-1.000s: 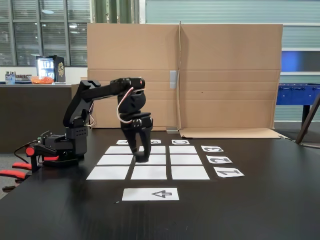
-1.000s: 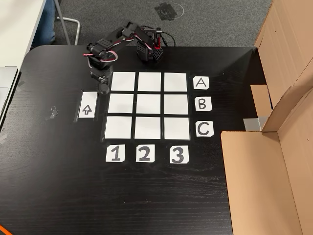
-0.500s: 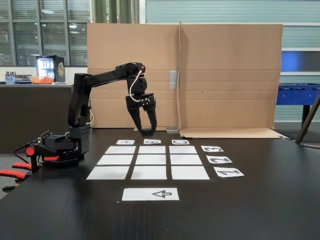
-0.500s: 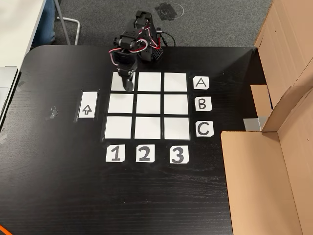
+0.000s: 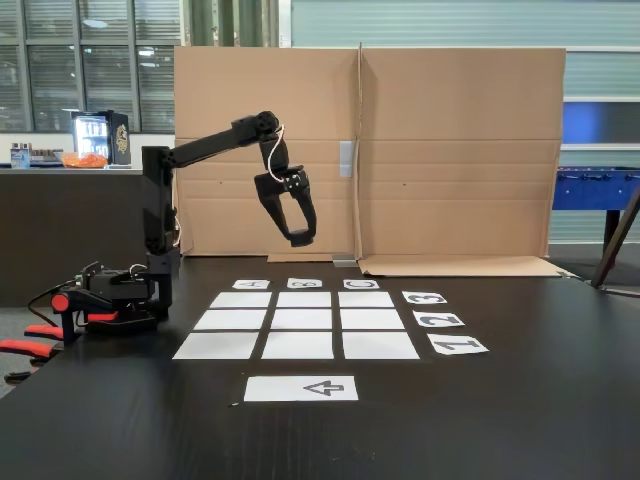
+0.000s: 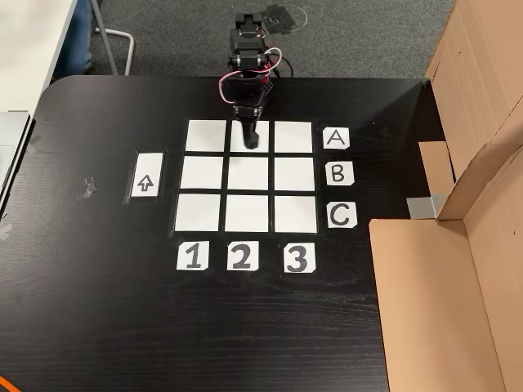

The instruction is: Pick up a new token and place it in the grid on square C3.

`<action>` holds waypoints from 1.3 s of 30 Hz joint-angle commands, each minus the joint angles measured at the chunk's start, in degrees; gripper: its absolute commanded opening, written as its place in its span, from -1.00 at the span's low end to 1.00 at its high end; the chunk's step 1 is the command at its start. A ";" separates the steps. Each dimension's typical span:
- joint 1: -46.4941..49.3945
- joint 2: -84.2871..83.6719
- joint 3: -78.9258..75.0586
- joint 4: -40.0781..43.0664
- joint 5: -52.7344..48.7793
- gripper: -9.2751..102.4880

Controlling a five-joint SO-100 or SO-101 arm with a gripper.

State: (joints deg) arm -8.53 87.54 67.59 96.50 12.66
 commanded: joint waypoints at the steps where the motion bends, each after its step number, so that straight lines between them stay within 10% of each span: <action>1: -2.37 -1.85 -5.54 -0.70 1.58 -0.84; 39: -10.28 -45.88 -48.16 0.97 5.19 -0.85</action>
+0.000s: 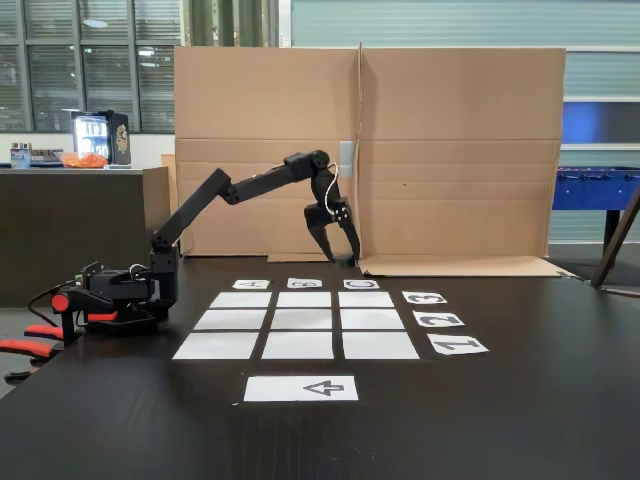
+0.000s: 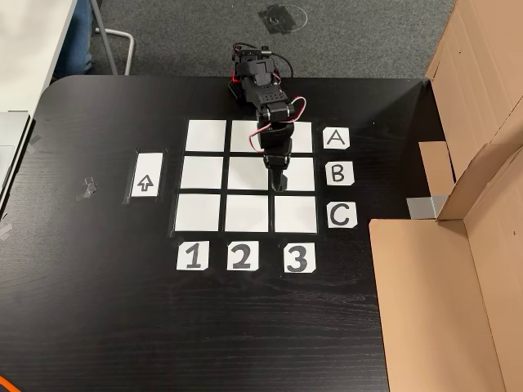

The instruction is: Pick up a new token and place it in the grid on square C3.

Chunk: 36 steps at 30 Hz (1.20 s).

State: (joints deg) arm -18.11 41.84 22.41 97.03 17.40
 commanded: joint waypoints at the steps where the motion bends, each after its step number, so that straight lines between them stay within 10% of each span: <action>1: -0.88 -0.79 -3.52 0.53 0.44 -0.85; 36: -1.67 -16.17 -21.01 -2.81 -0.53 -0.85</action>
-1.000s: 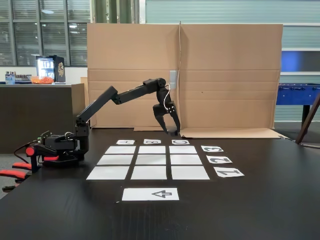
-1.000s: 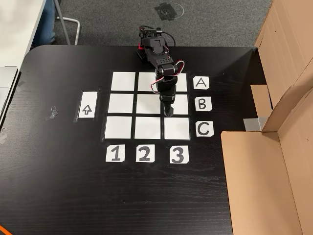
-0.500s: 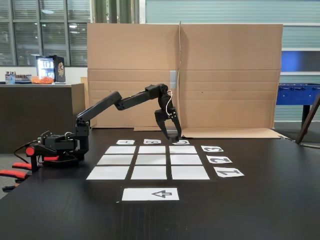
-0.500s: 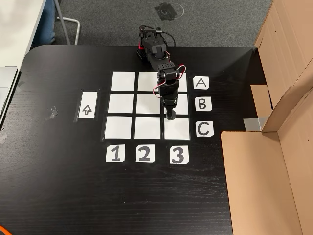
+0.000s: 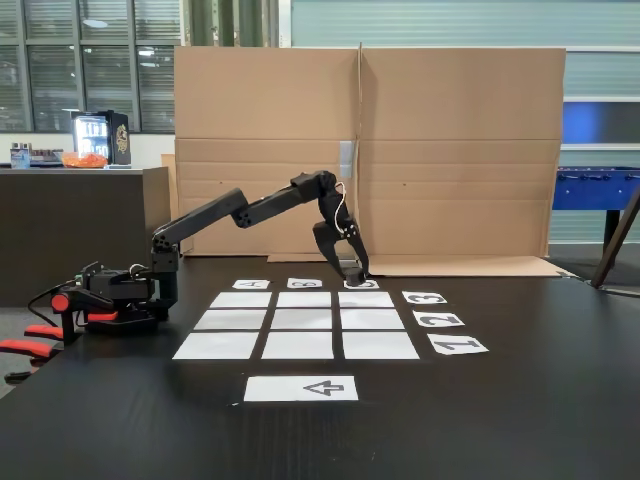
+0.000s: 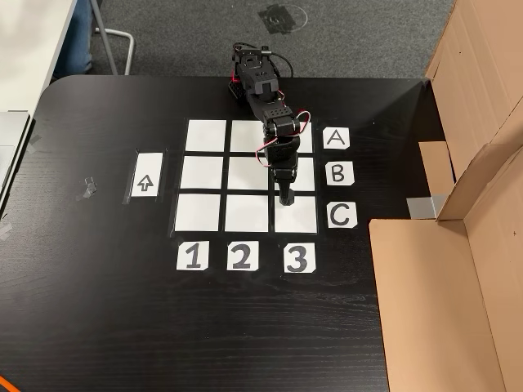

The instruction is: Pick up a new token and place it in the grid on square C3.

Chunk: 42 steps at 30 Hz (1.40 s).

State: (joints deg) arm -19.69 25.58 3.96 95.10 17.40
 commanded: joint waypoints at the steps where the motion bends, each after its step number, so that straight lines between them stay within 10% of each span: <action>1: -0.18 -0.35 -3.16 -0.88 -0.70 -0.85; 17: -1.23 -2.72 -4.66 -2.55 -1.85 -0.83; 25: -1.32 -2.55 -4.66 -1.93 -2.64 -0.32; 42: -1.14 11.16 9.05 -4.04 -4.13 -0.02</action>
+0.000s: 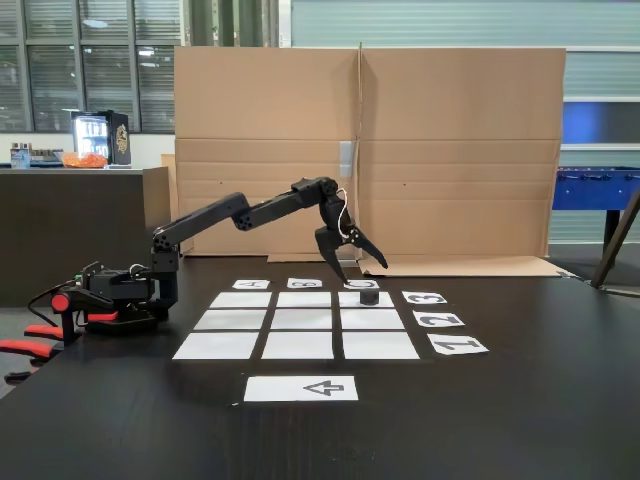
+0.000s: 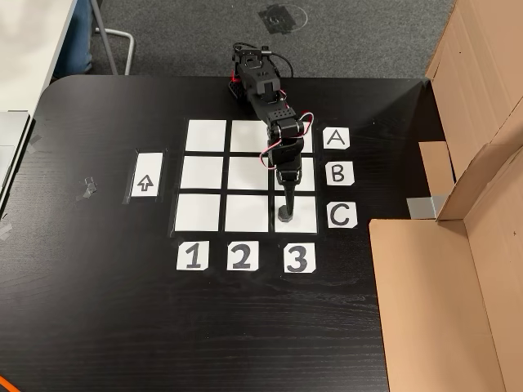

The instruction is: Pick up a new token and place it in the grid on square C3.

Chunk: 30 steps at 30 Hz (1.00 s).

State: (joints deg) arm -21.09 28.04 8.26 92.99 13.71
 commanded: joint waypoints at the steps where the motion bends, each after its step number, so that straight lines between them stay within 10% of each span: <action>1: 0.44 10.63 6.77 -2.55 -0.44 -0.01; 30: 26.54 77.17 74.36 -27.86 -13.10 0.08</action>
State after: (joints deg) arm 1.23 98.09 78.31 68.20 2.11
